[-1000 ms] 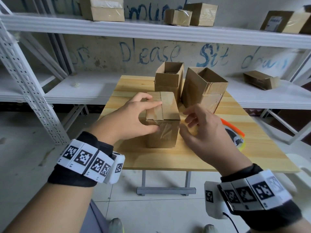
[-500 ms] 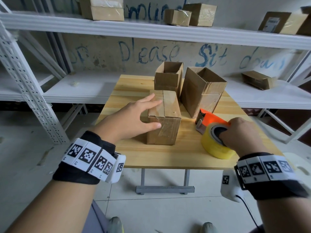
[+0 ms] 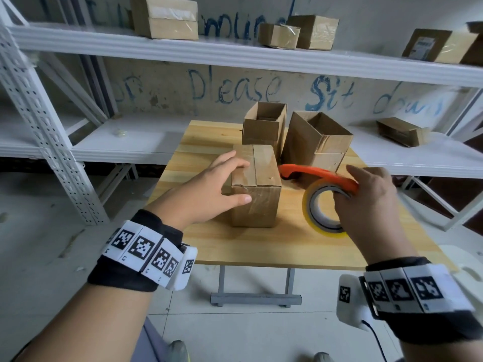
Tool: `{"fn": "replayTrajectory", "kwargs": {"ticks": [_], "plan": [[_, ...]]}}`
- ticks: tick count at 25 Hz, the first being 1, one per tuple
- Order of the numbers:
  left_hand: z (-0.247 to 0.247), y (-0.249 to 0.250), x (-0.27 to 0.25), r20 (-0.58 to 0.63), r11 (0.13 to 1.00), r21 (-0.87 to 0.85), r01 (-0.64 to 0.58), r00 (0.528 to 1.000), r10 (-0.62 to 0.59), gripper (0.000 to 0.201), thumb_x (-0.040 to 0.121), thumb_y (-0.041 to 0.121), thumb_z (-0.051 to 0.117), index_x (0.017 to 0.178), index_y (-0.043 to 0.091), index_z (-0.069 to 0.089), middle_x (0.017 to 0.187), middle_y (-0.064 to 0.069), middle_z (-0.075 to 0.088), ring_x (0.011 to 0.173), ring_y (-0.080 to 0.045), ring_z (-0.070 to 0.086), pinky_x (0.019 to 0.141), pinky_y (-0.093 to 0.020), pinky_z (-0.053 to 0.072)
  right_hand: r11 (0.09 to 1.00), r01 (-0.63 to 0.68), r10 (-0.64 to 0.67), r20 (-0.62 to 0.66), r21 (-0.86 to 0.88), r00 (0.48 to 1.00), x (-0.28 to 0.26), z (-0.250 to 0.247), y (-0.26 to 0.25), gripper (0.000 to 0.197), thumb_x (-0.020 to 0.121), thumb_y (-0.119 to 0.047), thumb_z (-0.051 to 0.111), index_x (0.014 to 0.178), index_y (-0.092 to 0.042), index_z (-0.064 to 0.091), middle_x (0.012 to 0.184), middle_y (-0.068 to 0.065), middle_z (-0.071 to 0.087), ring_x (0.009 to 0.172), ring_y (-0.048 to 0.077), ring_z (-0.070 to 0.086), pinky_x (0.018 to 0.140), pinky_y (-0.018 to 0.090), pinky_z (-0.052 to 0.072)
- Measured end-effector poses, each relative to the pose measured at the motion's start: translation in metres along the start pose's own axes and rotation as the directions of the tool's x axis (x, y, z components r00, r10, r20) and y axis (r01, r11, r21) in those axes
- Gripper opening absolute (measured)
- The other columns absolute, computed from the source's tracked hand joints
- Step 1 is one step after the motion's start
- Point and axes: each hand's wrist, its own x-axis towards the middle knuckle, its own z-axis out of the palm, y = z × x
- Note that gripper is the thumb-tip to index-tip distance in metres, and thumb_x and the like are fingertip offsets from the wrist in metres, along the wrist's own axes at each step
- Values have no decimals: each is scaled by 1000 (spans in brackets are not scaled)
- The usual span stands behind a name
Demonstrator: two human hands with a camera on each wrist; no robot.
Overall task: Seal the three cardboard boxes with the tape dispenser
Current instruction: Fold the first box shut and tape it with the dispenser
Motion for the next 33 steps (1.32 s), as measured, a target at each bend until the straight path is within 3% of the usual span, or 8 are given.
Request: {"fn": "replayTrajectory", "kwargs": {"ticks": [4,13,17,19,22,25,28,33], "plan": [[3,1,1,3,1000,1,-18,1000,18,64,96,44,63,152,44,33,165,26,6,148,-6,30,108,-27,31,994,-30,24,62,102,998,1,-3,-1,29,90,-7,62,119,-10,62,94,8,62,77,20,52,59,23,33],[7,2,7,11,999,31,-17,1000,17,64,94,50,61,151,47,32,164,28,4,150,-6,26,117,-36,30,917,-40,42,3,398,999,-6,-7,-20,26,73,-4,66,92,-21,67,71,-1,64,64,21,63,56,34,52],[6,3,6,6,999,5,-36,999,35,61,94,58,55,151,48,34,165,26,7,150,-9,24,118,-38,27,881,79,-88,-3,467,996,-10,-9,-24,32,73,-1,67,97,-21,67,77,-7,66,68,7,61,58,16,48],[5,2,8,-88,989,-105,-102,992,93,50,97,58,48,144,42,48,163,19,22,148,-8,27,118,-42,28,865,125,-131,-21,486,991,-11,-8,-25,32,70,-4,64,98,-20,67,78,-6,66,69,8,60,59,16,46],[4,10,7,-266,907,-326,-266,947,181,44,104,51,40,116,23,72,131,11,64,123,-2,57,106,-29,40,854,155,-153,-46,496,987,-13,-6,-25,39,64,-8,59,101,-19,66,81,-7,66,71,7,60,62,18,48],[5,19,7,-268,804,-547,-233,959,96,47,107,40,43,83,22,79,90,7,77,88,-1,69,84,-15,45,859,184,-169,-75,478,983,-13,-5,-25,42,62,-9,57,103,-17,66,83,-8,67,74,8,62,64,21,50],[5,18,10,-202,713,-688,-137,979,-6,42,86,61,59,86,25,81,94,-3,76,89,-14,65,84,-32,41,867,212,-190,-95,452,977,-14,-4,-25,43,62,-8,58,103,-16,66,85,-8,67,77,10,62,66,24,51],[-3,24,5,-165,685,-713,-151,985,46,27,89,42,56,83,26,77,84,-2,76,76,-8,66,68,-26,39,871,231,-204,-109,434,973,-14,1,-26,45,61,-9,57,104,-16,65,86,-5,66,77,10,61,66,20,48]]}}
